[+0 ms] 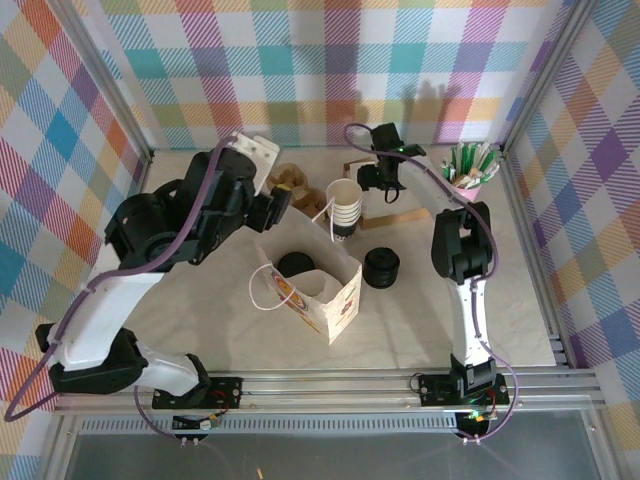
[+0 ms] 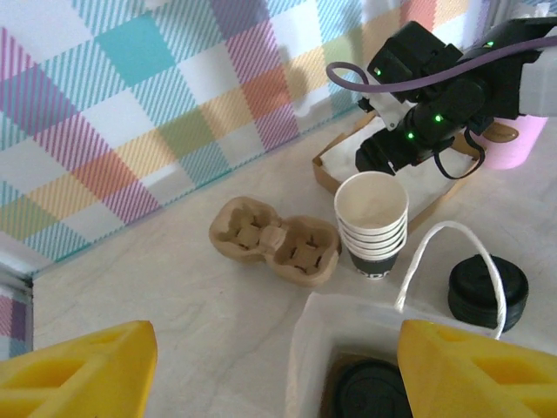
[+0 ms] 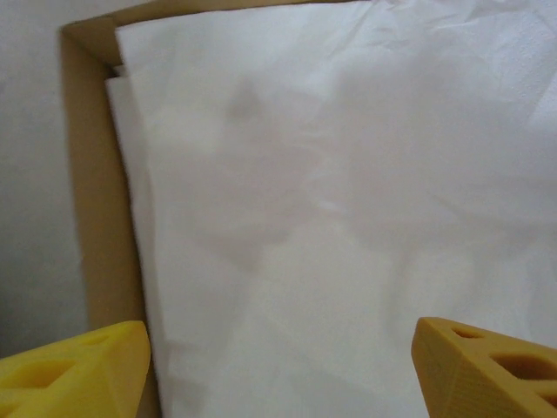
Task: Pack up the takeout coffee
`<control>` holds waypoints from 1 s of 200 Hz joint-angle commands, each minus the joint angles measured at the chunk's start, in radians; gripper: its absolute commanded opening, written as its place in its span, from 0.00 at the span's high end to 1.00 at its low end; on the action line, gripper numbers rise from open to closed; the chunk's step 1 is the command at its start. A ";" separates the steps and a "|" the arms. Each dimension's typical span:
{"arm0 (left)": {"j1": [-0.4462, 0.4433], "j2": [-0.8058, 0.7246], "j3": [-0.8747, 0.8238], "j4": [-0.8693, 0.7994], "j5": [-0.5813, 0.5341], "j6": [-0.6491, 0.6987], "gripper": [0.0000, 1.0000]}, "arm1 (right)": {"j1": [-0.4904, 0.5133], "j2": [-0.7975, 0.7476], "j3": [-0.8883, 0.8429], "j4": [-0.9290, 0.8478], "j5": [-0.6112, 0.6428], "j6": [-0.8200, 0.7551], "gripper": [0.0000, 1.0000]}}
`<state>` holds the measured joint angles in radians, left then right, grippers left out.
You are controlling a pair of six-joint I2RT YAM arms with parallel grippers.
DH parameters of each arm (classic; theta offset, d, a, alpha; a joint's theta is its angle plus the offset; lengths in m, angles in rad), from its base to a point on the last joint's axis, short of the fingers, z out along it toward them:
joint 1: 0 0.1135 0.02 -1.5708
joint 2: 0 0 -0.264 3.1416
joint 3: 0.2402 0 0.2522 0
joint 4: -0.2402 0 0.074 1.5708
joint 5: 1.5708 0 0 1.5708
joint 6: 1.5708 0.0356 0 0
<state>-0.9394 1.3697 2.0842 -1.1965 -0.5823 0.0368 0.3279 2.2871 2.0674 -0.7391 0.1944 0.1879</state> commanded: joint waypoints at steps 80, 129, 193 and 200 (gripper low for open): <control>0.010 -0.078 -0.040 -0.014 -0.058 -0.030 0.26 | -0.058 0.220 0.222 -0.151 0.015 0.036 0.19; 0.010 -0.067 -0.039 -0.021 -0.044 -0.016 0.26 | -0.065 0.241 0.226 -0.178 -0.043 0.032 0.46; 0.010 -0.084 -0.051 -0.025 -0.047 -0.017 0.26 | -0.067 0.188 0.230 -0.184 -0.028 -0.010 0.59; 0.010 -0.088 -0.055 -0.021 -0.048 -0.019 0.26 | -0.067 0.182 0.230 -0.186 -0.027 -0.016 0.60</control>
<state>-0.9390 1.3022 2.0449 -1.2045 -0.6216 0.0158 0.2676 2.5164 2.2745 -0.8745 0.1783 0.2001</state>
